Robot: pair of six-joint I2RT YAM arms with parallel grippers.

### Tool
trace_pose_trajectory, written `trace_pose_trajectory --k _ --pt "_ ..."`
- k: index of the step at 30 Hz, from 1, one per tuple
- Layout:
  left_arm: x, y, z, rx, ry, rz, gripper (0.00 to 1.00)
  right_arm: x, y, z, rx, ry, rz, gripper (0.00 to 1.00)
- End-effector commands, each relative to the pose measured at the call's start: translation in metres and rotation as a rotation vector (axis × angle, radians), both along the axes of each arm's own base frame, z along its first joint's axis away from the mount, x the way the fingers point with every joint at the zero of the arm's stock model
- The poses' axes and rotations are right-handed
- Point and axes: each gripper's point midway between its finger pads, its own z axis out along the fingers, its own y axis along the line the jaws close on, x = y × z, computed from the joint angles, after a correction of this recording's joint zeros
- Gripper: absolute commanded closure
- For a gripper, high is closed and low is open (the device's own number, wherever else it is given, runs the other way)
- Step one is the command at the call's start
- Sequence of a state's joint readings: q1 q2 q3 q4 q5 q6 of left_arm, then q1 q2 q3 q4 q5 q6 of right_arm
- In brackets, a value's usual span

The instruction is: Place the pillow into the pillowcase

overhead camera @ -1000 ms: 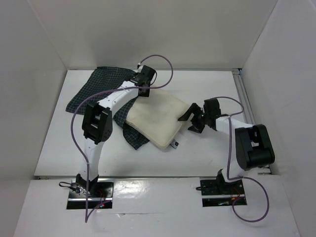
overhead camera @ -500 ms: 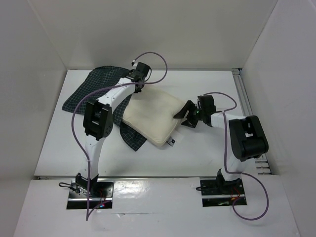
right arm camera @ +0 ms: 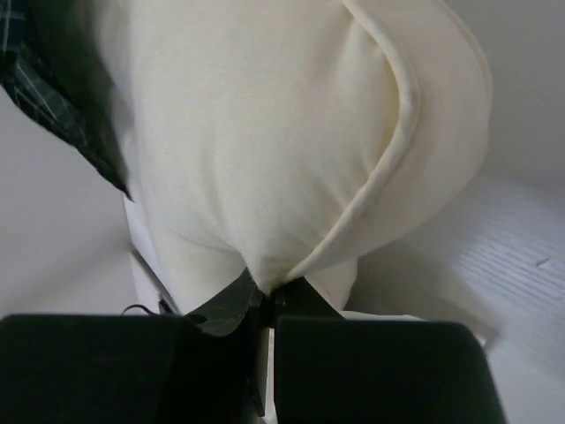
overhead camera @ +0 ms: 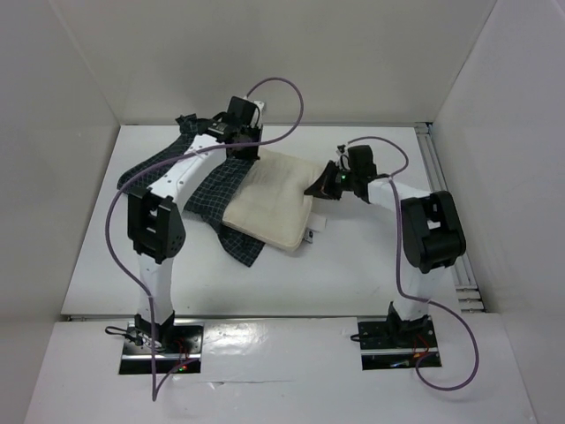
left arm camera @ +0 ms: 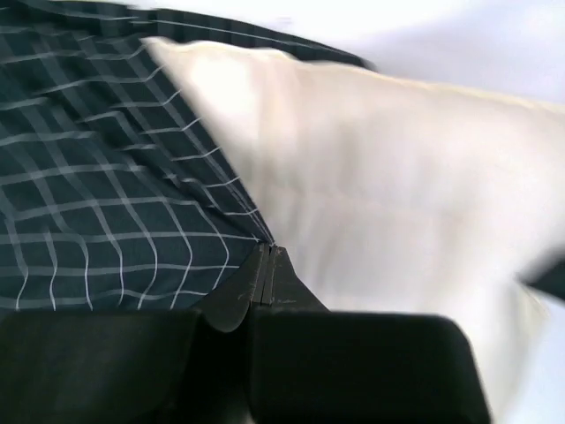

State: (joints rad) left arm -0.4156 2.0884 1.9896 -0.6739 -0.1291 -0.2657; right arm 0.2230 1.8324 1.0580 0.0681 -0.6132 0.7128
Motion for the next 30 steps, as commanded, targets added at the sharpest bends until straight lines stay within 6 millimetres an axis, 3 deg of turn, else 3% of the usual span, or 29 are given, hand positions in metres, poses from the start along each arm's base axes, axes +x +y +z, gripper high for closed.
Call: trace_pose_trajectory --k 1,2,3,5,8,10,13,16,17,19,21,23,28,29,30 --pt "-0.065 -0.076 0.096 -0.338 -0.028 -0.356 1.0 0.015 0.024 0.121 0.038 -0.329 0.132 1.0" --pt "-0.081 -0.076 0.127 -0.388 -0.058 -0.383 1.0 0.012 0.023 0.135 0.028 -0.359 0.142 1.0" --pt "-0.095 -0.082 0.144 -0.451 -0.054 -0.414 1.0 0.009 0.022 0.152 0.02 -0.407 0.163 1.0" --pt "-0.116 -0.082 0.164 -0.488 -0.066 -0.428 1.0 -0.008 0.022 0.172 0.019 -0.432 0.178 1.0" --pt "-0.11 -0.072 0.14 -0.457 -0.028 -0.325 1.0 -0.023 0.032 0.164 0.019 -0.42 0.202 1.0" --pt "-0.089 -0.063 0.107 -0.382 0.001 -0.215 1.0 -0.042 0.049 0.136 0.034 -0.335 0.229 1.0" --pt "-0.081 -0.049 0.061 -0.275 0.097 -0.113 1.0 -0.072 0.068 0.101 0.027 -0.251 0.281 1.0" --pt "-0.08 -0.034 0.049 -0.208 0.104 -0.055 1.0 -0.1 0.074 0.085 -0.012 -0.216 0.3 1.0" --pt "-0.079 -0.032 0.053 -0.204 0.091 -0.048 1.0 -0.111 0.073 0.067 -0.042 -0.179 0.314 1.0" --pt "-0.079 -0.028 0.057 -0.187 0.07 -0.053 0.78 -0.13 0.076 0.054 -0.072 -0.15 0.356 1.0" --pt "-0.076 -0.027 0.06 -0.178 0.055 -0.054 0.68 -0.143 0.076 0.039 -0.093 -0.116 0.371 1.0" --pt "-0.073 -0.026 0.076 -0.186 0.014 -0.048 0.66 -0.15 0.082 0.033 -0.104 -0.125 0.388 1.0" --pt "-0.075 -0.016 0.076 -0.141 0.043 -0.006 0.66 -0.151 0.106 0.038 -0.117 -0.188 0.431 1.0" --pt "-0.079 -0.014 0.076 -0.146 0.048 0.001 0.65 -0.155 0.12 0.043 -0.113 -0.227 0.478 1.0" --pt "-0.082 -0.013 0.075 -0.151 0.057 0.011 0.65 -0.161 0.122 0.028 -0.15 -0.182 0.511 0.94"
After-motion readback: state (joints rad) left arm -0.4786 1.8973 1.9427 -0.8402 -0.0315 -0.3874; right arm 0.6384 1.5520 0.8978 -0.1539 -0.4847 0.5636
